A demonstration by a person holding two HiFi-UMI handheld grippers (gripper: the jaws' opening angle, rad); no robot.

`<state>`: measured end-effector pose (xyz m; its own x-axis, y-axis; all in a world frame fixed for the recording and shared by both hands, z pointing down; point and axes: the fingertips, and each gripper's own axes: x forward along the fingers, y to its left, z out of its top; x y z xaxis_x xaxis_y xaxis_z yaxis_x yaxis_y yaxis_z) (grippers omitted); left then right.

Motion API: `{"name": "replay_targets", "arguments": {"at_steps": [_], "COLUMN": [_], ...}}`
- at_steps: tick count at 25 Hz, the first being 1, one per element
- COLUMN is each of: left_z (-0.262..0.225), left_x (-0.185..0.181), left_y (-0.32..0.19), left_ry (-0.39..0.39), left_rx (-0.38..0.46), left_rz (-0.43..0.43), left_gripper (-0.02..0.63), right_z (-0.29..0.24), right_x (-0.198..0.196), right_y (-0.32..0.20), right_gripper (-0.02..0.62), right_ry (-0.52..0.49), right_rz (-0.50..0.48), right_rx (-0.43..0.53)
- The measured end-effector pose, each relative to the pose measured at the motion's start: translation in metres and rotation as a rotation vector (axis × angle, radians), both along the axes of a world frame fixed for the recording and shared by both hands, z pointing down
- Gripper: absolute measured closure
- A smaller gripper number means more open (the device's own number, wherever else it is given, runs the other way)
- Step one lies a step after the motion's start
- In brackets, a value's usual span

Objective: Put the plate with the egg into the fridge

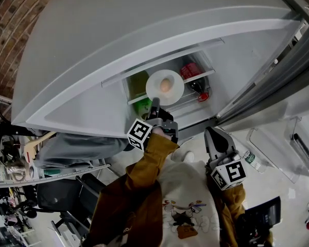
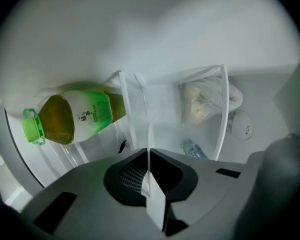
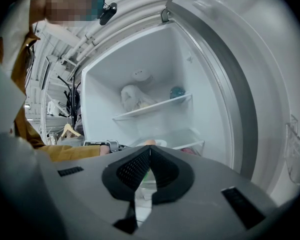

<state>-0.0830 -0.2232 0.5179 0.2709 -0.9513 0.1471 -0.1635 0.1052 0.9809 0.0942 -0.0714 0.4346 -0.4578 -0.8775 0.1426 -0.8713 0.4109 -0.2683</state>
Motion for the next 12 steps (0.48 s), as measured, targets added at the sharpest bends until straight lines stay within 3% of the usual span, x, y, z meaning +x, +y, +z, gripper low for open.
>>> {"name": "replay_targets", "arguments": {"at_steps": [12], "left_z": [0.005], "left_x": [-0.002], "left_y": [0.0], "left_ry": [0.014], "left_rx": [-0.003], "left_rz": [-0.037], "left_gripper": [0.588], "right_z": [-0.002], "right_x": [-0.015], "right_y": [-0.024], "right_gripper": [0.592], "right_ry": [0.024], "right_rz": [-0.01], "right_rx": [0.057]}}
